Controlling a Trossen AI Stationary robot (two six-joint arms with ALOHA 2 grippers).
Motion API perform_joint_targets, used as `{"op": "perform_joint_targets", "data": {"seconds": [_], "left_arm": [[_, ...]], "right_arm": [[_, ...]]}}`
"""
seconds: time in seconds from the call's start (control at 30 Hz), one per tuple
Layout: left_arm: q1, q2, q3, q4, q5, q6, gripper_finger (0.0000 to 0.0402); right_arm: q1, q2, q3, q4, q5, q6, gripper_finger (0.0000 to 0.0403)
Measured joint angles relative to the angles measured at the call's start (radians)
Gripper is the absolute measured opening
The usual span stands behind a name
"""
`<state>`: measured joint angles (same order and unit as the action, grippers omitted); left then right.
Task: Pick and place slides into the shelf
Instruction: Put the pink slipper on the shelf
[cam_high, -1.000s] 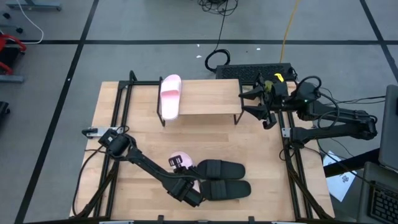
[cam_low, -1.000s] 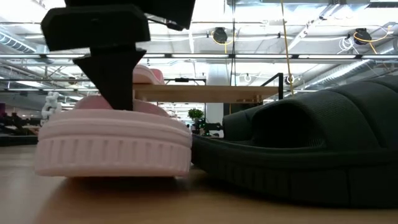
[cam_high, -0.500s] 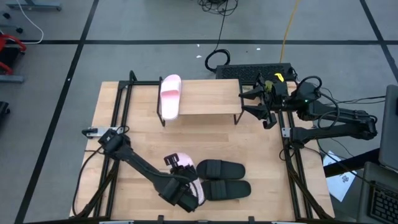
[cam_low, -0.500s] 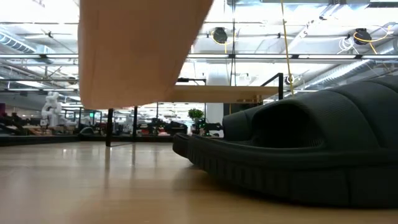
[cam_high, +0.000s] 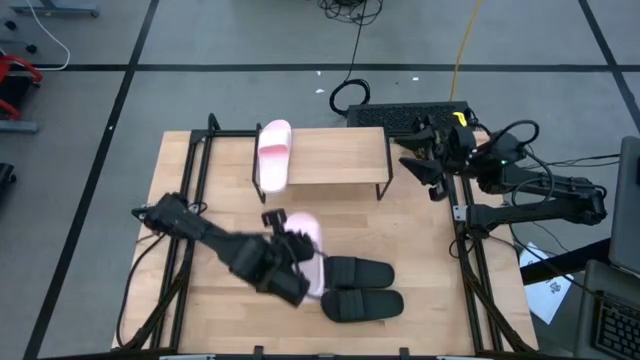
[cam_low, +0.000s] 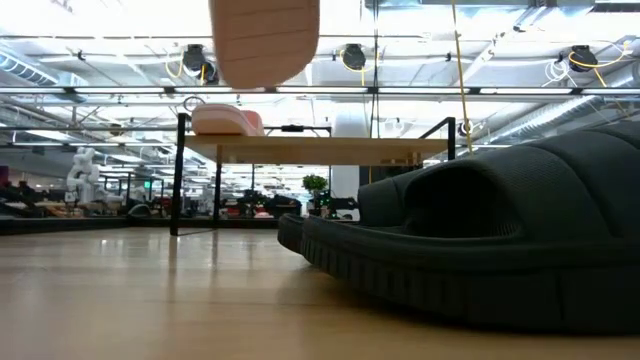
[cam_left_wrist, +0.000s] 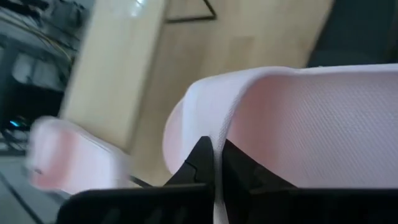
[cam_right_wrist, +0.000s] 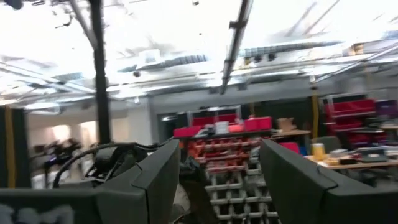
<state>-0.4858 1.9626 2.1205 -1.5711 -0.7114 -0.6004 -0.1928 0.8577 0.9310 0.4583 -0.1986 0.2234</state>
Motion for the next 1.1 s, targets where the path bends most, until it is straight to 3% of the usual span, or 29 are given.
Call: {"op": "perform_joint_targets", "data": {"seconds": [0.5, 0.7, 0.87, 1.1], "left_arm": [[0.291, -0.085, 0.178, 0.005, -0.105, 0.777, 0.0], [0.414, -0.084, 0.191, 0.192, -0.104, 1.116, 0.0], [0.516, -0.084, 0.188, 0.365, -0.041, 1.209, 0.0], [0.626, -0.084, 0.081, 0.409, 0.024, 1.163, 0.0]], "right_arm": [[-0.002, 0.003, 0.0, 0.001, 0.22, -0.083, 0.021], [-0.002, 0.003, 0.0, 0.002, 0.259, -0.09, 0.021], [-0.002, 0.003, 0.0, 0.001, 0.259, -0.081, 0.021], [-0.002, 0.003, 0.0, 0.002, 0.259, -0.097, 0.021]]}}
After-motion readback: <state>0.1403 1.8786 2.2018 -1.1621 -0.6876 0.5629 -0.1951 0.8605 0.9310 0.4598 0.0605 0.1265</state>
